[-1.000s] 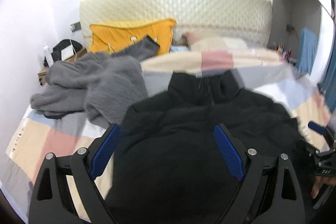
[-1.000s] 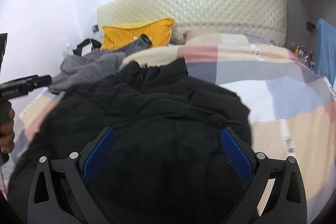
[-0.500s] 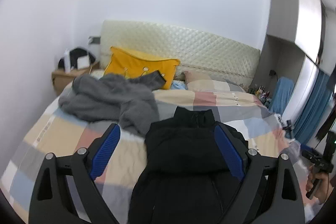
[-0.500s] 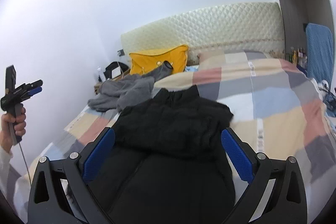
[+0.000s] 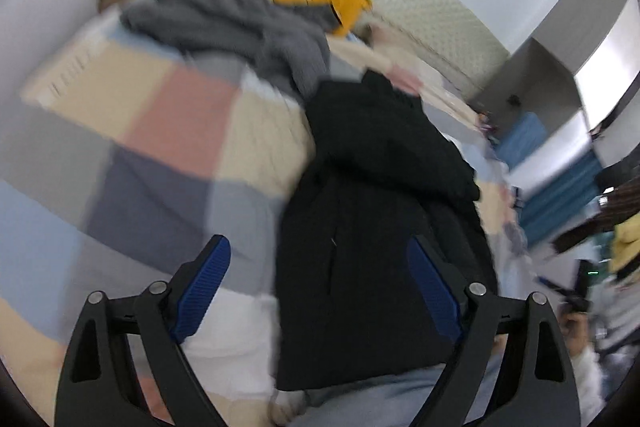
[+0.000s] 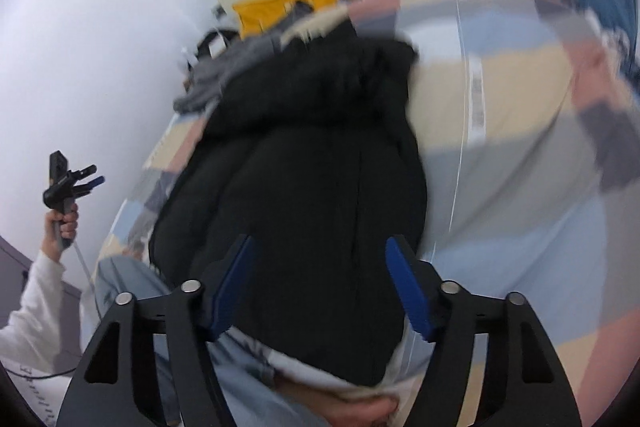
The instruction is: Fold large clothes
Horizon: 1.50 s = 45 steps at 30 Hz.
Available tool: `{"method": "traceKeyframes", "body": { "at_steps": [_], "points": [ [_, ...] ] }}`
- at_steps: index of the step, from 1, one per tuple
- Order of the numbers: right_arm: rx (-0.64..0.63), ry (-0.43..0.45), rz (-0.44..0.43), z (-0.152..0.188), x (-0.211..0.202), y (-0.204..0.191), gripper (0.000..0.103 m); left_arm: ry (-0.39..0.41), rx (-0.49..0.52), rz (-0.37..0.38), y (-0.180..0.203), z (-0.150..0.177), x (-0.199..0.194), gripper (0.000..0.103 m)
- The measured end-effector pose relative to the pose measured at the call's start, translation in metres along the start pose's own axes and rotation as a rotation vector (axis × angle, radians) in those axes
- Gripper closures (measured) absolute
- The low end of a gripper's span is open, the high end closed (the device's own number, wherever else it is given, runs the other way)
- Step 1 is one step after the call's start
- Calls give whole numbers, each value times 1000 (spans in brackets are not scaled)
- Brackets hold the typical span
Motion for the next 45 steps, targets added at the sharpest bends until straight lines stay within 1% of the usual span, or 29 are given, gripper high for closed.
{"method": "traceKeyframes", "body": {
  "at_steps": [2, 4, 5, 6, 7, 9, 11, 12, 15, 16, 17, 18, 19, 20, 21, 23, 24, 26, 27, 30, 33, 36, 39, 41, 43, 45],
  "points": [
    [3, -49, -21, 10, 16, 8, 41, -66, -26, 34, -12, 15, 26, 25],
    [16, -96, -60, 22, 32, 16, 45, -138, -37, 59, -20, 30, 49, 31],
    [30, -125, -82, 29, 42, 20, 46, -177, -41, 76, -23, 38, 60, 39],
    [38, -150, -94, 34, 49, 23, 47, -218, -48, 91, -26, 46, 73, 44],
    [42, -167, -103, 36, 53, 26, 47, -252, -58, 110, -28, 53, 79, 46],
    [57, -205, -129, 45, 64, 31, 48, -328, -73, 155, -30, 68, 96, 55],
    [75, -240, -148, 52, 75, 36, 48, -380, -83, 189, -31, 78, 105, 57],
    [83, -252, -158, 55, 80, 38, 48, -406, -87, 192, -33, 85, 111, 57],
    [112, -264, -176, 57, 89, 41, 47, -464, -108, 152, -45, 102, 123, 57],
    [120, -265, -180, 58, 90, 43, 47, -470, -117, 145, -49, 105, 125, 58],
    [136, -268, -187, 59, 91, 45, 47, -472, -133, 143, -52, 108, 126, 58],
    [146, -266, -193, 61, 91, 47, 47, -478, -163, 147, -57, 112, 126, 56],
    [154, -265, -200, 62, 90, 49, 47, -498, -188, 154, -59, 114, 125, 54],
    [158, -267, -207, 63, 87, 49, 46, -530, -216, 170, -61, 119, 126, 48],
    [163, -277, -211, 64, 86, 51, 43, -550, -228, 182, -61, 123, 126, 37],
    [174, -279, -214, 66, 83, 55, 41, -572, -214, 182, -59, 130, 128, 27],
    [181, -288, -193, 69, 81, 58, 38, -581, -202, 194, -56, 133, 129, 26],
    [196, -297, -172, 73, 77, 64, 36, -597, -189, 221, -49, 135, 130, 26],
    [206, -298, -175, 74, 76, 64, 36, -606, -175, 239, -44, 135, 131, 26],
    [218, -313, -189, 78, 76, 65, 35, -600, -166, 275, -39, 127, 132, 27],
    [208, -352, -195, 74, 84, 60, 25, -617, -149, 287, -31, 122, 142, 28],
    [208, -409, -157, 74, 89, 61, 25, -657, -114, 238, -30, 126, 148, 28],
    [200, -428, -167, 74, 90, 62, 25, -667, -86, 212, -32, 129, 147, 28],
    [217, -427, -182, 74, 90, 65, 25, -671, -74, 202, -33, 130, 147, 28],
    [249, -428, -198, 76, 92, 71, 24, -686, -86, 194, -42, 130, 148, 27],
    [251, -432, -219, 77, 94, 71, 22, -709, -124, 188, -50, 130, 153, 27]
  ]
}}
Point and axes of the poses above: each gripper's, at about its wrist camera, not at the fingertips, and x roughly the way its jaws point, y to its right, z to its underside, the point moved 6 cm from there along x, roughly the way its jaws point, and after that the axes turned 11 degrees about -x, right-handed, at the moved point
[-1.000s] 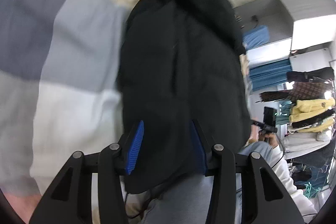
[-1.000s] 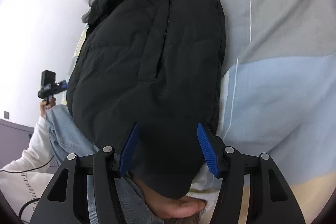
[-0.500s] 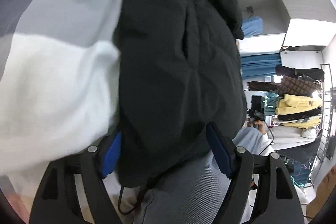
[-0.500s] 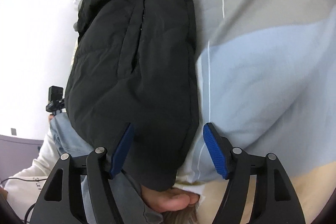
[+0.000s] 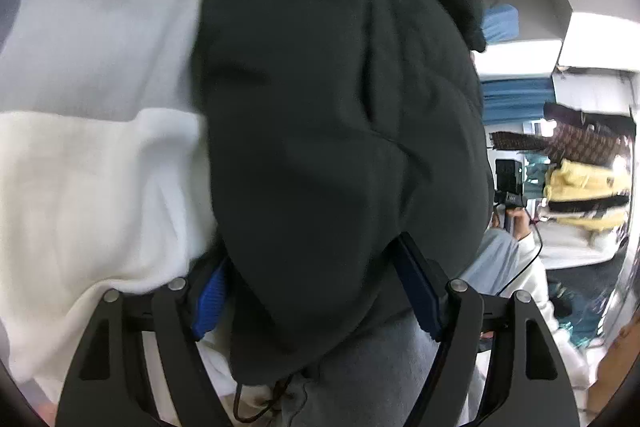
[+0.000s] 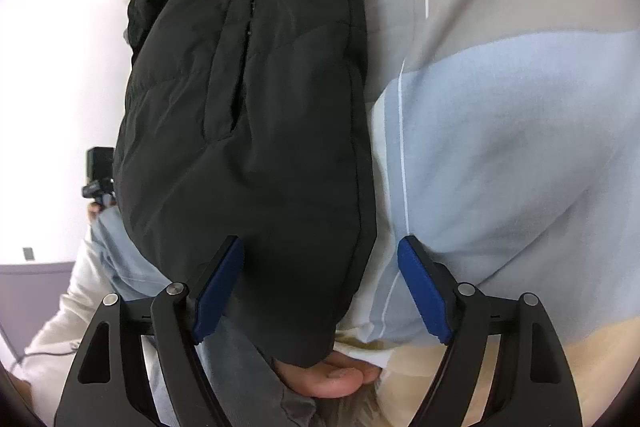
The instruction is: Fold large clothes
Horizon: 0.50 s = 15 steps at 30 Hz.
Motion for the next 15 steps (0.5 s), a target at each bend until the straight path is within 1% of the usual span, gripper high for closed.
{"method": "traceKeyframes", "body": {
  "at_steps": [2, 4, 6, 7, 9, 11, 12, 14, 15],
  "points": [
    [-8, -11, -9, -2, 1, -1, 18, -2, 9, -3, -1, 0, -3, 27],
    [-16, -18, -21, -4, 1, -6, 17, 11, 56, -20, 9, 3, -5, 28],
    [-47, -16, -87, -6, 3, -26, 18, 25, 92, -28, 15, 6, -8, 28],
    [-89, -18, -100, -7, 2, -38, 18, 36, 122, -16, 21, 8, -11, 28],
    [-174, -10, -104, -10, -3, -56, 18, 44, 174, 33, 36, 14, -17, 28],
    [-190, -2, -143, -11, -7, -61, 17, 54, 255, 82, 52, 22, -24, 28],
    [-191, -8, -144, -11, -8, -59, 18, 51, 276, 89, 56, 24, -25, 28],
    [-180, -45, -106, -9, -3, -48, 18, 33, 262, 67, 53, 22, -21, 28],
    [-168, -63, -82, -9, 0, -41, 18, 10, 223, 35, 45, 18, -15, 28]
  ]
}}
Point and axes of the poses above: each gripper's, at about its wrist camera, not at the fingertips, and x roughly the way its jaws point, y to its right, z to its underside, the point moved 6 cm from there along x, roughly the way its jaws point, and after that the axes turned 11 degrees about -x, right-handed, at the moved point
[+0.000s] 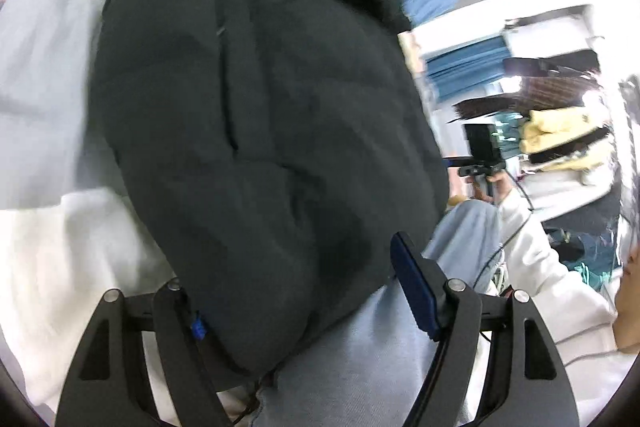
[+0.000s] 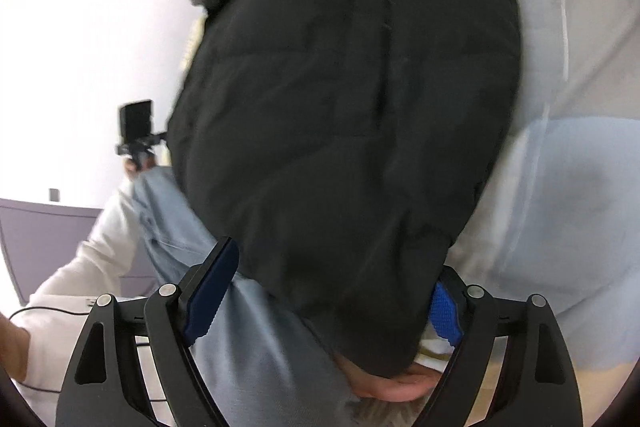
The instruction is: Fold large clothes
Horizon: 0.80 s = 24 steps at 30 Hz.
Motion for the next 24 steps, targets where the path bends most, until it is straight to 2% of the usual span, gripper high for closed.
{"method": "traceKeyframes", "body": {
  "at_steps": [2, 4, 6, 10, 13, 14, 16, 17, 18, 19, 21, 24],
  "points": [
    [57, -43, 49, 6, 8, 24, 18, -37, -71, -38, -17, -2, 5, 28],
    [88, -44, 19, 7, 13, 37, 20, -54, -114, -43, -25, -4, 8, 28],
    [69, -51, 13, 2, 14, 37, 19, -68, -79, -56, -21, -5, 11, 28],
    [-11, -100, 31, -2, 20, 20, 16, -88, -7, -140, -9, -9, 16, 31],
    [-74, -117, 29, -12, 28, -5, 19, -77, 31, -136, -2, -12, 16, 37],
    [-88, -119, 38, -15, 29, -12, 23, -71, 22, -133, -6, -13, 15, 41],
    [-108, -119, 81, -21, 28, -19, 50, -64, -7, -144, -12, -18, 14, 50],
    [-104, -115, 88, -23, 29, -20, 55, -55, -12, -151, -12, -19, 15, 57],
    [-104, -108, 99, -26, 25, -21, 68, -43, 1, -154, -11, -18, 12, 65],
    [-109, -95, 119, -29, 20, -24, 79, -31, 22, -158, -5, -16, 13, 68],
    [-122, -68, 148, -29, 13, -29, 88, -8, 48, -167, 2, -13, 10, 79],
    [-145, 1, 197, -32, -4, -42, 94, 49, 38, -158, 17, -12, 1, 87]
  ]
}}
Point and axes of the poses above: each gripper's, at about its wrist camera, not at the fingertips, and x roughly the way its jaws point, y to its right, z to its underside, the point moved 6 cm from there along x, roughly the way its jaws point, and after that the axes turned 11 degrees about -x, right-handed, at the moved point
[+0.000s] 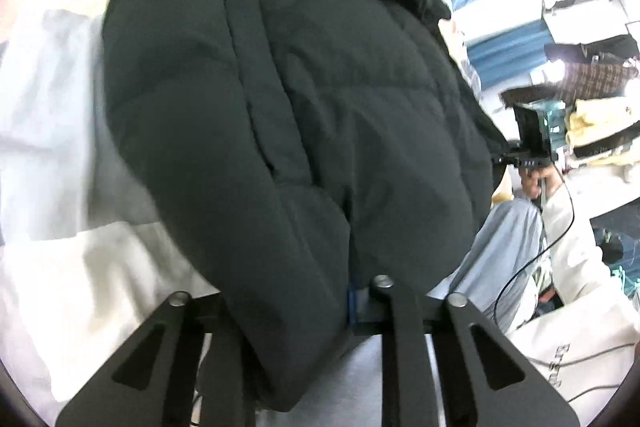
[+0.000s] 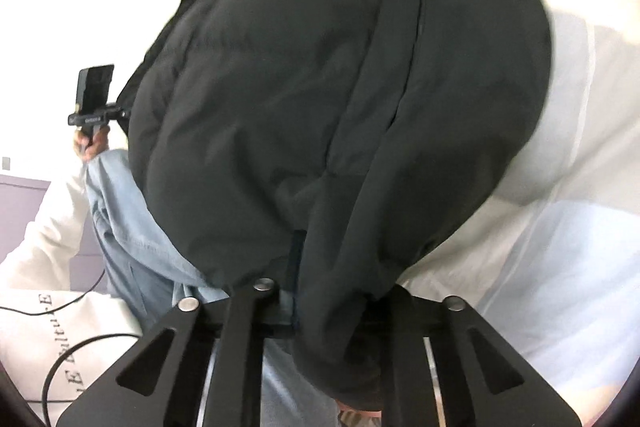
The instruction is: Fold large clothes
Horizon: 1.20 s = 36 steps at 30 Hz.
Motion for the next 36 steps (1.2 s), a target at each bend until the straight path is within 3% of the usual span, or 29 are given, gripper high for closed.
{"method": "traceKeyframes", "body": {
  "at_steps": [9, 17, 20, 25, 29, 33, 36],
  "points": [
    [14, 226, 138, -17, -67, -28, 97, 238, -134, 33, 41, -18, -49, 93],
    [16, 441, 145, -6, -126, -77, 98, 392, -193, 93, 63, -7, -111, 95],
    [30, 508, 108, 13, -145, -89, 98, 420, -208, 132, 70, 11, -131, 96],
    [55, 651, 63, 50, -182, -108, 98, 431, -148, 161, 92, 57, -150, 96],
    [62, 736, 47, 72, -202, -126, 98, 431, -179, 206, 100, 78, -163, 96],
    [75, 804, 26, 70, -216, -132, 98, 449, -215, 246, 102, 79, -176, 96],
    [113, 825, 7, 52, -217, -120, 98, 448, -240, 251, 96, 61, -179, 96]
  ]
}}
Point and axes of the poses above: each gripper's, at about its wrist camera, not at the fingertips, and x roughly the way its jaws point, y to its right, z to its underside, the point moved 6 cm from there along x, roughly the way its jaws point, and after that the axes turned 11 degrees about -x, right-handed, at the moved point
